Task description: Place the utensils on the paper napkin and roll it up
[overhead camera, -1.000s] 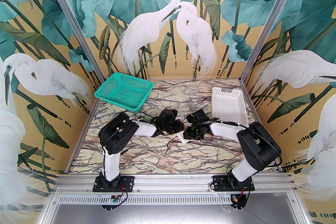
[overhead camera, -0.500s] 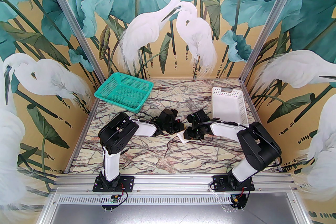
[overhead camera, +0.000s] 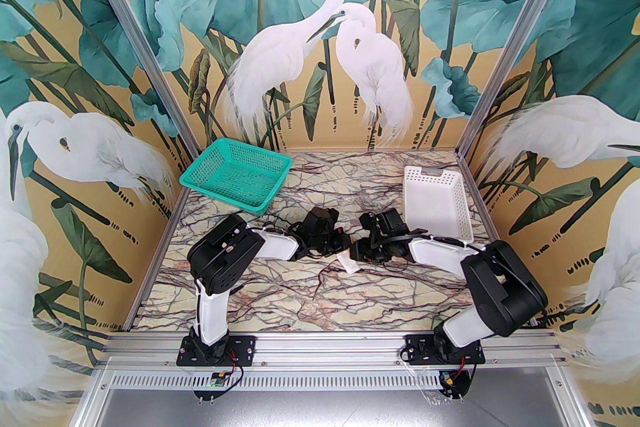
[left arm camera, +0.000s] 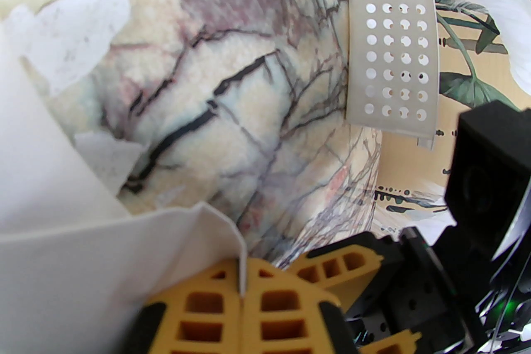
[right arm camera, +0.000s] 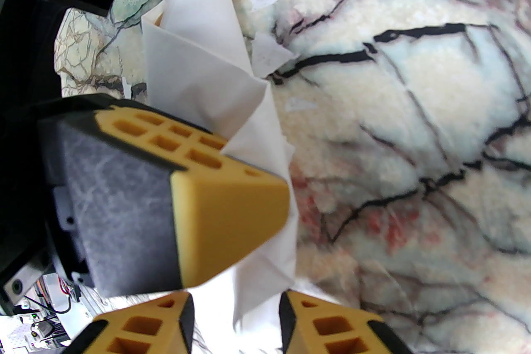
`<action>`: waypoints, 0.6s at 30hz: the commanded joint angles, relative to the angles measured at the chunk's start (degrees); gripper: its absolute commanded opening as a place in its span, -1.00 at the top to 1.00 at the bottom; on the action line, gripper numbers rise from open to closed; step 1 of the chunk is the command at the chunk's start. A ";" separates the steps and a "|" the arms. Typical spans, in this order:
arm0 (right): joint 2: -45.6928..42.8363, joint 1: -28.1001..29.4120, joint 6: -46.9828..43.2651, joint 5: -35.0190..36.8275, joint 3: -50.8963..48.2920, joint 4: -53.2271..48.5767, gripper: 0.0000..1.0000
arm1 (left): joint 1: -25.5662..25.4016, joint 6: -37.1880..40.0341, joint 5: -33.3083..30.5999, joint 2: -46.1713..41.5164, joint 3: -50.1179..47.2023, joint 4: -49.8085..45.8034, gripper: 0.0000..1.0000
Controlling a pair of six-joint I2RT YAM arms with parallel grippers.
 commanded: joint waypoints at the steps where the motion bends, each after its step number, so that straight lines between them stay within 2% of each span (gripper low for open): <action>1: 1.66 0.55 1.35 -1.32 -0.81 2.78 0.16 | -0.37 0.81 -0.96 -0.75 0.92 -1.85 1.00; 11: 5.52 2.64 2.87 -1.17 -1.33 5.14 0.20 | -0.47 0.48 -0.61 -0.66 1.31 -1.38 1.00; 18: 6.98 3.48 2.91 0.06 -1.68 4.54 0.40 | -0.63 -1.17 0.17 -0.05 0.92 1.80 1.00</action>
